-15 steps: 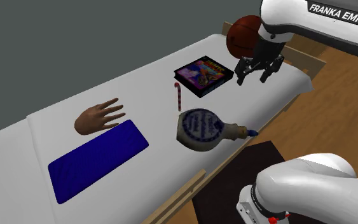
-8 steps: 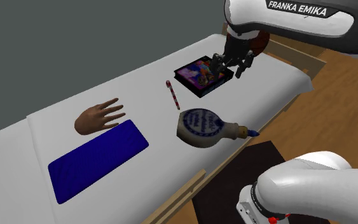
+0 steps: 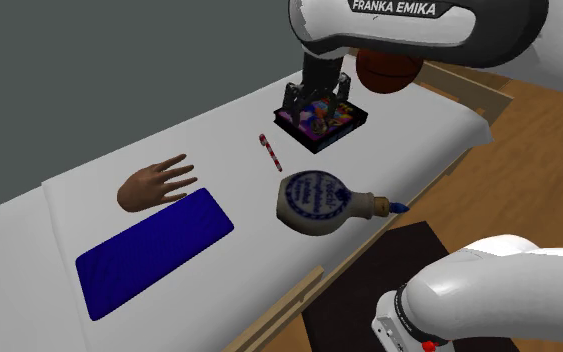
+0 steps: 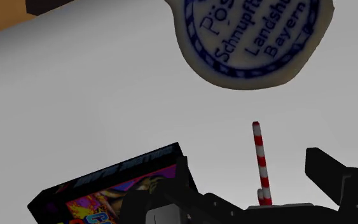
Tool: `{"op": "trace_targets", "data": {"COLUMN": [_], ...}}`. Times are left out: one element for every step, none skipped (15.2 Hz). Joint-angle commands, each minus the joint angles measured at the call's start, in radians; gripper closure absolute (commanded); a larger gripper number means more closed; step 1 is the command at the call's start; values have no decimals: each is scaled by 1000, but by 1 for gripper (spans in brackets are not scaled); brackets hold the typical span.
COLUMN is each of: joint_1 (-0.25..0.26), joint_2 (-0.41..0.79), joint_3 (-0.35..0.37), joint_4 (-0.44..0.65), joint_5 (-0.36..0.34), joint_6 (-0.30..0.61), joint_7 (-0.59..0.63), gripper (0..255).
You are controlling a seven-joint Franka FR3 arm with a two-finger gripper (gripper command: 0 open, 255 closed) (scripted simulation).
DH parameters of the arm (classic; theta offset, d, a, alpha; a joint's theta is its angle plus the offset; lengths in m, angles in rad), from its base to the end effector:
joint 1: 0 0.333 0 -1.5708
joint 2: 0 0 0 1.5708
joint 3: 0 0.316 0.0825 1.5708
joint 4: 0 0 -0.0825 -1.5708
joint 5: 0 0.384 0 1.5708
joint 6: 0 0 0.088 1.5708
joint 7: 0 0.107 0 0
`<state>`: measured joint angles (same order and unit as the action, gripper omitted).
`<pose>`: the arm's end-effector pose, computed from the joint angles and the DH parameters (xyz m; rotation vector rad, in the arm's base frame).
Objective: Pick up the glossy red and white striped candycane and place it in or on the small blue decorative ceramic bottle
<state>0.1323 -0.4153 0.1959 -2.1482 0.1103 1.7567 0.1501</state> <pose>0.4030 0.1596 0.5660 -3.1004 -0.2221 -0.0157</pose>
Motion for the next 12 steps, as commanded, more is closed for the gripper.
{"op": "trace_targets", "data": {"joint_1": [15, 22, 29, 36, 41, 42, 42, 42, 43, 43, 44, 44], "joint_2": [61, 87, 113, 140, 160, 160, 161, 161, 162, 163, 164, 166], "joint_3": [34, 49, 65, 80, 91, 92, 92, 93, 94, 95, 96, 97], "joint_4": [55, 79, 105, 131, 151, 137, 124, 111, 99, 86, 74, 62], "joint_5": [-2, -4, -8, -13, -17, -17, -16, -16, -16, -15, -15, -15], "joint_6": [10, 14, 17, 20, 22, 35, 48, 62, 75, 89, 102, 116], "joint_7": [24, 35, 46, 58, 67, 66, 66, 66, 66, 66, 66, 66], "gripper": [0, 0, 0, 0, 0, 0, 0, 0, 0, 0, 0, 0]}}
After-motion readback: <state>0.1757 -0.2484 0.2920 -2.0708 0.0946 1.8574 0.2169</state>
